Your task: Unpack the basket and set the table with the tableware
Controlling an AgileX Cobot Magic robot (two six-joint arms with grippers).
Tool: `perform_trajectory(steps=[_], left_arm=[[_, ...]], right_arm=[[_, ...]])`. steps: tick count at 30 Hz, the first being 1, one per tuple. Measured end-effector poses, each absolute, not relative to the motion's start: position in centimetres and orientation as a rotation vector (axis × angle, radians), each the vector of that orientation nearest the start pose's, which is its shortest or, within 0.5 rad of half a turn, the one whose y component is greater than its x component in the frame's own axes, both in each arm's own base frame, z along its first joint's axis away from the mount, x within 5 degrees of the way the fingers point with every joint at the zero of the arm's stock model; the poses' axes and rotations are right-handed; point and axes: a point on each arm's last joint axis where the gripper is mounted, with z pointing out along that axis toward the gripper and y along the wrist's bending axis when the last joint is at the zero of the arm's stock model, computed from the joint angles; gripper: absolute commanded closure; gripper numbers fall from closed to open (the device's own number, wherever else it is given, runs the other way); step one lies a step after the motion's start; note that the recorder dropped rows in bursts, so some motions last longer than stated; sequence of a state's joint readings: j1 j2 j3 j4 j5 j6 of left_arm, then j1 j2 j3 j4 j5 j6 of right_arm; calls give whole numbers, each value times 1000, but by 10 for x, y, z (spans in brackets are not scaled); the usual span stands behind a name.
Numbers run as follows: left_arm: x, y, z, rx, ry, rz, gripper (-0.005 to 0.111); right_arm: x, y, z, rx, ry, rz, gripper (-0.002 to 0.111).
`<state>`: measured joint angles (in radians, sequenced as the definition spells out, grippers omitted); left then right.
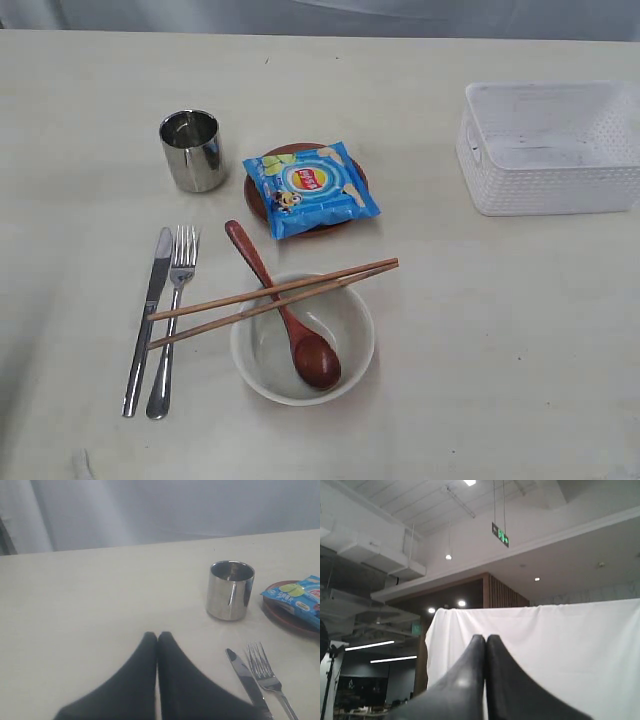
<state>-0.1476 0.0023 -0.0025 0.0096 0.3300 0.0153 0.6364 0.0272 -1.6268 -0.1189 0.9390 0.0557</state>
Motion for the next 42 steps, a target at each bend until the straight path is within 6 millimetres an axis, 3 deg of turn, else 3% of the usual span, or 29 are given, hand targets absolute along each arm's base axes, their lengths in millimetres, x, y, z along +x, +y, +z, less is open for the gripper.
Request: perform_trajectory(steps=[5, 13, 21, 26, 36, 42], left_arm=[[53, -8, 184, 154, 1808, -85, 107], [53, -8, 184, 154, 1808, -85, 107], [53, -8, 184, 154, 1808, -85, 107], [53, -8, 184, 154, 1808, -85, 107], [53, -8, 184, 154, 1808, -85, 107], [53, -8, 184, 154, 1808, -85, 107]], right_arm=[[-226, -182, 468, -166, 758, 574, 109], [-236, -211, 465, -156, 683, 633, 109], [-248, -221, 463, -136, 633, 640, 109], [-245, -202, 465, -142, 680, 598, 109], [-246, -129, 467, -138, 803, 381, 109], [-236, -92, 474, -182, 769, 209, 109]])
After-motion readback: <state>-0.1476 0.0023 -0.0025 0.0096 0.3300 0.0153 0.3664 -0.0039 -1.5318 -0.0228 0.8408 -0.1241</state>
